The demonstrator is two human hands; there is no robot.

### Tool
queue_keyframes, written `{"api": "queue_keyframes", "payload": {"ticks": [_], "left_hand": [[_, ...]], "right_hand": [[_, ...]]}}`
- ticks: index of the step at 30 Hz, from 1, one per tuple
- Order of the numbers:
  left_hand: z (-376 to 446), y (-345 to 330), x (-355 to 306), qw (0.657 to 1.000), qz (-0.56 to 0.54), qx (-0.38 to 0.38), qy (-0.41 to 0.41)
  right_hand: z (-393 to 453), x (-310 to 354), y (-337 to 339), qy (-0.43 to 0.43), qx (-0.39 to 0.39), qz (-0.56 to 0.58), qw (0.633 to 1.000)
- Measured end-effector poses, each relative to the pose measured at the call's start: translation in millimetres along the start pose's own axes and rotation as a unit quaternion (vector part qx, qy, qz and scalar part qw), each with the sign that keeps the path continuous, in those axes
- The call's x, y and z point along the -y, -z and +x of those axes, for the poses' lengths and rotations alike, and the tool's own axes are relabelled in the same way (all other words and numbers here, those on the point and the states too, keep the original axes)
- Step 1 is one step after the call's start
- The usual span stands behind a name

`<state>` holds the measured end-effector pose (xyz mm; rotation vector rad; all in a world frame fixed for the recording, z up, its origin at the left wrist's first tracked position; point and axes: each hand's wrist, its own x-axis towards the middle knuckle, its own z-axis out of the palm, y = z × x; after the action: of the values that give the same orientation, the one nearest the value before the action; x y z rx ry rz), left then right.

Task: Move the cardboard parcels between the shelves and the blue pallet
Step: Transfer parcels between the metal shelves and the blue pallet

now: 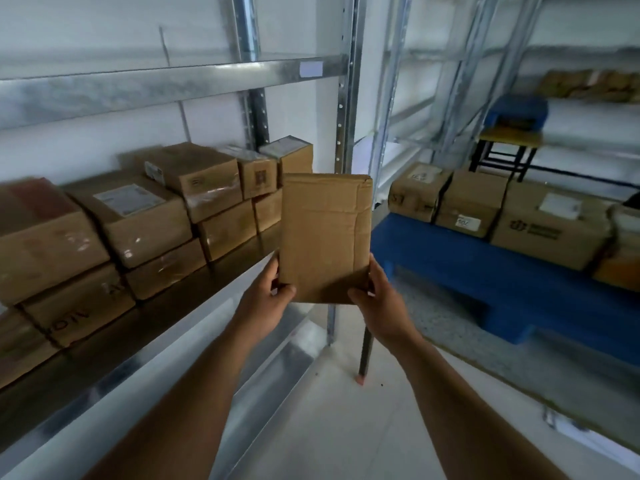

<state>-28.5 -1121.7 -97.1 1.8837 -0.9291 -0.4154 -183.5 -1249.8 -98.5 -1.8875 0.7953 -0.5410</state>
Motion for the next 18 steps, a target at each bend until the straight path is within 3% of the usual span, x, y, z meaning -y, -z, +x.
{"api": "queue_keyframes", "payload": {"ticks": [5, 18], "left_hand": [[51.5, -46.9, -16.9, 0.998, 0.006, 0.058, -0.004], [190.8, -131.4, -25.5, 0.992, 0.006, 0.123, -0.007]], "right_hand": [[26.9, -29.7, 39.1, -0.022, -0.051, -0.010, 0.998], [121.6, -73.7, 93.4, -0.102, -0.142, -0.034, 0.984]]}}
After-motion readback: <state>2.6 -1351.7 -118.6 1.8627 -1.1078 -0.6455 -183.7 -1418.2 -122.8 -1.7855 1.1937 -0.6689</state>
